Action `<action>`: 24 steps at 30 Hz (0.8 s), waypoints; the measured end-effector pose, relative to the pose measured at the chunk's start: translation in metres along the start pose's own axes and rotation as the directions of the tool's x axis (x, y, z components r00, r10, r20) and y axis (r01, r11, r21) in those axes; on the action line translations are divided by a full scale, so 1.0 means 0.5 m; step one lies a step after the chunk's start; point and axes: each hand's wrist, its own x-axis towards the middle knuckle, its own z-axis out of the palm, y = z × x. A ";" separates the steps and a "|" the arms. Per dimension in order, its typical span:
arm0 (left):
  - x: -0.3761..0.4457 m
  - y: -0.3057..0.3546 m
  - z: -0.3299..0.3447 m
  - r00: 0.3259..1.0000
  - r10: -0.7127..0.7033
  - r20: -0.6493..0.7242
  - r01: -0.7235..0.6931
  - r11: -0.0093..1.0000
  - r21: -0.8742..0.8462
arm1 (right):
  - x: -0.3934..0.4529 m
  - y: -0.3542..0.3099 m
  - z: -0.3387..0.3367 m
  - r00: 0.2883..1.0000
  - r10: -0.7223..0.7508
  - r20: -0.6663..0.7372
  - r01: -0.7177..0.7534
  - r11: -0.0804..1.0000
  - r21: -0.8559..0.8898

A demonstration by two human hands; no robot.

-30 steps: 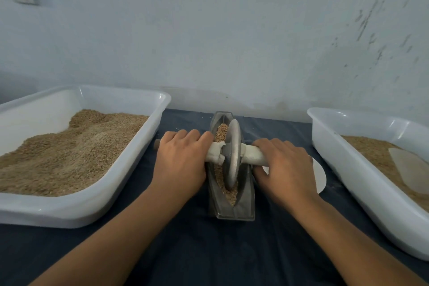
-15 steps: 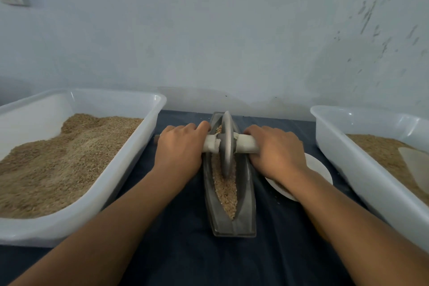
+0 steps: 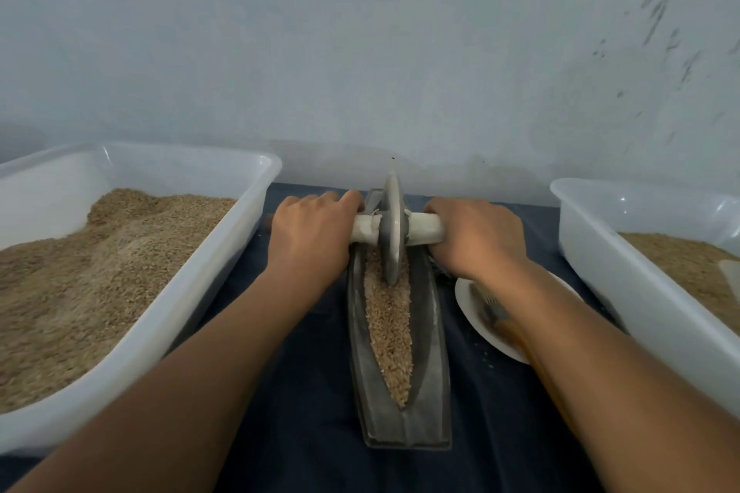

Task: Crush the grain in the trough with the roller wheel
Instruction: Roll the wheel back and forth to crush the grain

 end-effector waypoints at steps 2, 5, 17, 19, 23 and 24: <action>-0.007 0.004 -0.005 1.000 0.008 -0.015 -0.007 1.000 0.022 | -0.009 -0.001 0.000 1.000 0.011 -0.006 -0.011 1.000 0.005; -0.023 0.010 -0.015 0.999 0.034 -0.026 -0.033 0.998 0.054 | -0.036 -0.003 -0.001 1.000 0.015 -0.010 -0.015 1.000 0.018; -0.145 0.025 -0.088 0.995 0.095 -0.003 -0.095 0.992 0.081 | -0.178 -0.017 -0.045 0.987 -0.102 -0.128 0.109 0.993 0.049; -0.164 0.028 -0.103 0.994 0.105 0.013 -0.106 0.990 0.095 | -0.202 -0.017 -0.057 0.987 -0.116 -0.112 0.121 0.992 0.041; -0.191 0.039 -0.125 0.992 0.120 0.049 -0.125 0.986 0.108 | -0.242 -0.021 -0.085 0.985 -0.138 -0.103 0.141 0.990 0.022; -0.197 0.037 -0.129 0.991 0.126 0.047 -0.131 0.986 0.106 | -0.247 -0.024 -0.090 0.983 -0.140 -0.117 0.142 0.990 0.010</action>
